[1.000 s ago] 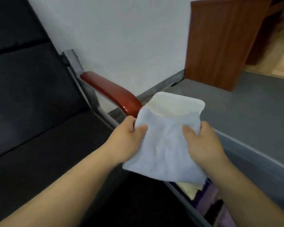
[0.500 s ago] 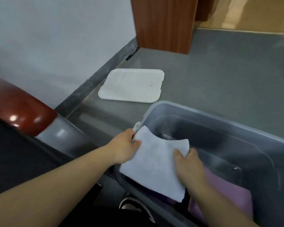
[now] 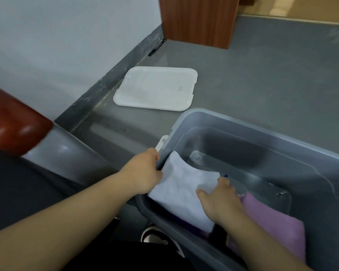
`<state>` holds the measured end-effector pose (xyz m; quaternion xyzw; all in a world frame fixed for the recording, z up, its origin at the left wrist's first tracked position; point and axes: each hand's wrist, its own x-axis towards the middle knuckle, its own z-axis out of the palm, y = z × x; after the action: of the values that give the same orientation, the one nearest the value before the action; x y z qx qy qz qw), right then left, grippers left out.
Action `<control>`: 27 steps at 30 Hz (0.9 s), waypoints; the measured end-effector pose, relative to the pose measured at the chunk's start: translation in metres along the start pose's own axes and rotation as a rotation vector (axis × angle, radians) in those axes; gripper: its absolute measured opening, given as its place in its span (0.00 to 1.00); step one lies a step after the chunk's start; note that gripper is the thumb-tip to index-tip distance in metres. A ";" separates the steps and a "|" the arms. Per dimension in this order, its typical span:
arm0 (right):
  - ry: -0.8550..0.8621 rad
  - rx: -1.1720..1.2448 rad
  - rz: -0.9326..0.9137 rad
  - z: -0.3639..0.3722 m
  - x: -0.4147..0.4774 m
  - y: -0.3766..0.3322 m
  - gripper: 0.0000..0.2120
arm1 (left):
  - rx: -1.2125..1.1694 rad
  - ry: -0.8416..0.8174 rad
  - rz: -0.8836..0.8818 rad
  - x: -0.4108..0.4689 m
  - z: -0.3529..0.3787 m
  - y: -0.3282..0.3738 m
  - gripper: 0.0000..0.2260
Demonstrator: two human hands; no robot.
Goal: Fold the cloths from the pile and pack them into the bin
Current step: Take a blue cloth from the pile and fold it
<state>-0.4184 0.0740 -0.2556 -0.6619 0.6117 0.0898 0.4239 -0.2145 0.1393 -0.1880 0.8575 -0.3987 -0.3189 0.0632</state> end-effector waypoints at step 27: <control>-0.437 -0.294 -1.533 0.150 -0.395 -0.265 0.14 | -0.455 1.156 -0.479 -0.482 -0.082 -0.262 0.15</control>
<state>-0.2161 0.4358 0.0218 -0.9136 -0.1267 -0.0189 0.3860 -0.2269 0.6529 0.0208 0.9206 -0.0220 0.1106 0.3738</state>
